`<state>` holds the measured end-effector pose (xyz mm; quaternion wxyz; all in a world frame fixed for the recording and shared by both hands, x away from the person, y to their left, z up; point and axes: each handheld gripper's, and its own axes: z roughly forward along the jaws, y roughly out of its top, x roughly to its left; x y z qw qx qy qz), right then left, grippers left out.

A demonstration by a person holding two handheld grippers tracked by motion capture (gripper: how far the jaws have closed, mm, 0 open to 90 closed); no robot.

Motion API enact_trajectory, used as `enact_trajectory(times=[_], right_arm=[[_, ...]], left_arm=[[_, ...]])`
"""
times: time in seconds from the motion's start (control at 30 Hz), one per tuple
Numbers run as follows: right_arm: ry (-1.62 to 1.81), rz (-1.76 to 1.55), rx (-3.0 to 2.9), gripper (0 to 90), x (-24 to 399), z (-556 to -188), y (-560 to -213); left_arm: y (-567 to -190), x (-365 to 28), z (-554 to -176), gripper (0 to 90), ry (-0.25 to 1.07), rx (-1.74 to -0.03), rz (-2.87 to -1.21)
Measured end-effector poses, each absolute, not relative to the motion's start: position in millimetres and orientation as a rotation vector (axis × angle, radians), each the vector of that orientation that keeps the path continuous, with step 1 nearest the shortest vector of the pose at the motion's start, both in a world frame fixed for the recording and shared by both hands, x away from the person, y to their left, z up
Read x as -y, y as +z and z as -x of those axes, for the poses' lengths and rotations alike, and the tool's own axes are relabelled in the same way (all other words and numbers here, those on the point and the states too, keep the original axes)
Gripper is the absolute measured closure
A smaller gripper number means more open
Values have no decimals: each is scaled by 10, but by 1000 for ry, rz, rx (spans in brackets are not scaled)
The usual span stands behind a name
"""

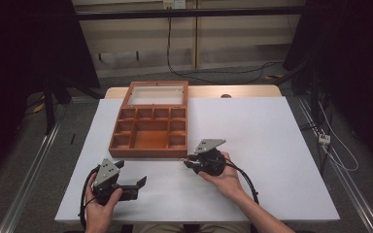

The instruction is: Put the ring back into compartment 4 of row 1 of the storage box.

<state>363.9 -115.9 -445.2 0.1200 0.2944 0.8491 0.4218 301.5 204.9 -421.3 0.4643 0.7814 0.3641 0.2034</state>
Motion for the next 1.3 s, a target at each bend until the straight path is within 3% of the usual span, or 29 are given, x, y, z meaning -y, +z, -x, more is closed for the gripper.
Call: enact_trajectory(times=[1.3], right_arm=[[1321, -879, -2410, 712, 1297, -3648, -4224]], left_arm=[[-4224, -2048, -3025, 49, 499, -906, -1913]])
